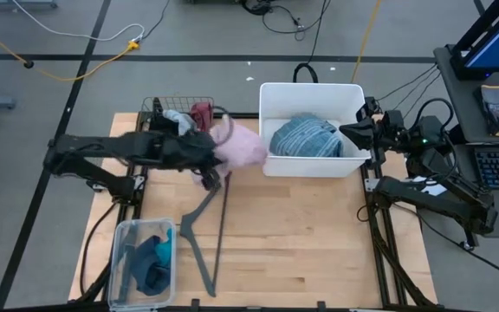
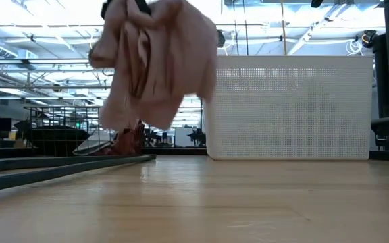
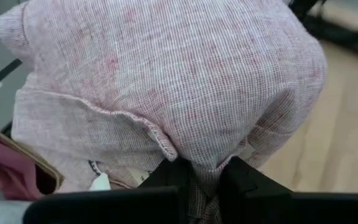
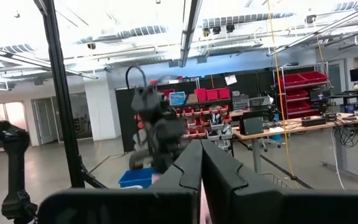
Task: Pick & Place Cloths
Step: Put the pink shirt into the white bin
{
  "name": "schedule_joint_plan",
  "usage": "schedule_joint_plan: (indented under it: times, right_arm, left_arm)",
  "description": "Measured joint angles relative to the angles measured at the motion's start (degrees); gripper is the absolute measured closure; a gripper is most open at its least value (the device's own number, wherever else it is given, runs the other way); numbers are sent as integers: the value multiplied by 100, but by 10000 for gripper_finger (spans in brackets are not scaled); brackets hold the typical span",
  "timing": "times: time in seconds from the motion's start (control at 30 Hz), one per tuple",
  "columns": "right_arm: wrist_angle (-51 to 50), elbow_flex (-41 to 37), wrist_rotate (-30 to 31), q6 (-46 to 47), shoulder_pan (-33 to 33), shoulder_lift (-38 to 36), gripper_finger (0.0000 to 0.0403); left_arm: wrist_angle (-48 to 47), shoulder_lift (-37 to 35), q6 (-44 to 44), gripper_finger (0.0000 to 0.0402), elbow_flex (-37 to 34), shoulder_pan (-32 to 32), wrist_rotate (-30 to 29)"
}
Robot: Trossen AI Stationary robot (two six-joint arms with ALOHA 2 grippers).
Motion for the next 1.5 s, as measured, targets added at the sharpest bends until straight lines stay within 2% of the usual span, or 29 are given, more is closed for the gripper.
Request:
schedule_joint_plan:
  times: [0.23,0.43,0.8,0.93,1.03,1.17,1.37,1.5]
  right_arm:
    - [0,0,0,23,0,2,403]
    - [-2,0,-9,21,0,75,403]
    - [-2,0,-13,-4,0,341,403]
    - [19,0,-92,-139,0,376,402]
    - [325,0,-449,-179,1,430,398]
    - [1024,0,-746,-7,4,554,387]
    - [2021,0,-764,119,231,784,362]
    - [2824,0,-746,-115,538,964,338]
  left_arm:
    - [543,-893,-98,371,6,0,53]
    - [1646,-1318,56,371,11,0,515]
    - [3626,-1392,379,371,12,0,1625]
    - [4067,-1359,429,371,13,0,2078]
    - [4364,-1329,534,371,17,-5,2363]
    - [4522,-1295,553,371,22,-2,2461]
    - [4626,-1074,650,371,21,1,2301]
    - [4793,-795,766,371,20,96,2207]
